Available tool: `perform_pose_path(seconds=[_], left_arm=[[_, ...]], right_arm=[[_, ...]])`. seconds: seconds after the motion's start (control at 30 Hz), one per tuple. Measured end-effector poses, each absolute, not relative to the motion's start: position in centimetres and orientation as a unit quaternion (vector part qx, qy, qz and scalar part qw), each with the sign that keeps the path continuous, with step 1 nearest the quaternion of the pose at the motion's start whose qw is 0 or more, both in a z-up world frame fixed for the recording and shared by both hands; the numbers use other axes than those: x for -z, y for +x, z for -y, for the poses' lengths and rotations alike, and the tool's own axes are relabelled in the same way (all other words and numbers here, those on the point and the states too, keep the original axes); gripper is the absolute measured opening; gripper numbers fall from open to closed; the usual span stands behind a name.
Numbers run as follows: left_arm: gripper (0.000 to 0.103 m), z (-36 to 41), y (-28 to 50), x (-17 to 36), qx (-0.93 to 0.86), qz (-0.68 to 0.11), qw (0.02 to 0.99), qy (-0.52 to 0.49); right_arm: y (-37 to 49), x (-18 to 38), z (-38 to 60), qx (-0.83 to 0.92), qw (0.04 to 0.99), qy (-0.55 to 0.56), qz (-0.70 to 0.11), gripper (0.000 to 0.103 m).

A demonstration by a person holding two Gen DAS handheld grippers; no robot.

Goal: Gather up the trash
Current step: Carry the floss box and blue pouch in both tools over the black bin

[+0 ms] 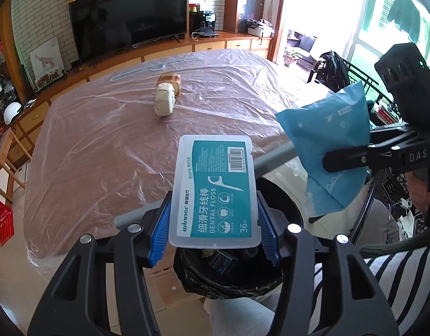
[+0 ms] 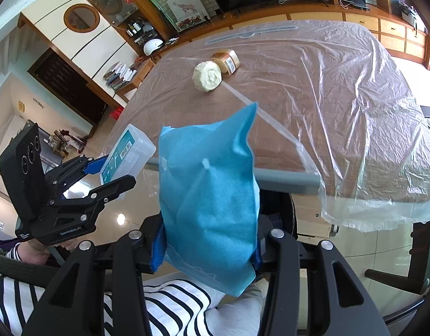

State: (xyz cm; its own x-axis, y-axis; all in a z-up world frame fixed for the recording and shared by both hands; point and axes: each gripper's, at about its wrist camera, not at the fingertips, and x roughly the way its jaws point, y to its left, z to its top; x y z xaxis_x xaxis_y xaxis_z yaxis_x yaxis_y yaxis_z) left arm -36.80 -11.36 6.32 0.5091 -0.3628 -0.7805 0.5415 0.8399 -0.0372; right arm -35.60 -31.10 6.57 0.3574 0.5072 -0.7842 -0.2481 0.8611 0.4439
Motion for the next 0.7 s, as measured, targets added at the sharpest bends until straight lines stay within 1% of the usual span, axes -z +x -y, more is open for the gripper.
perform_pose_path(seconds=[0.3, 0.5, 0.7], left_arm=[[0.055, 12.5, -39.7, -4.9, 0.303, -0.439, 0.834, 0.142], [0.055, 13.2, -40.1, -3.1, 0.309, -0.459, 0.816, 0.167], [0.055, 13.4, -39.8, -1.6, 0.302, -0.473, 0.81, 0.17]], right_arm=[[-37.2, -5.4, 30.3, -0.237, 0.806, 0.094, -0.535, 0.045], [-37.7, -4.3, 29.3, -0.242, 0.798, 0.061, -0.549, 0.045], [-37.9, -3.1, 28.6, -0.228, 0.798, 0.026, -0.557, 0.045]])
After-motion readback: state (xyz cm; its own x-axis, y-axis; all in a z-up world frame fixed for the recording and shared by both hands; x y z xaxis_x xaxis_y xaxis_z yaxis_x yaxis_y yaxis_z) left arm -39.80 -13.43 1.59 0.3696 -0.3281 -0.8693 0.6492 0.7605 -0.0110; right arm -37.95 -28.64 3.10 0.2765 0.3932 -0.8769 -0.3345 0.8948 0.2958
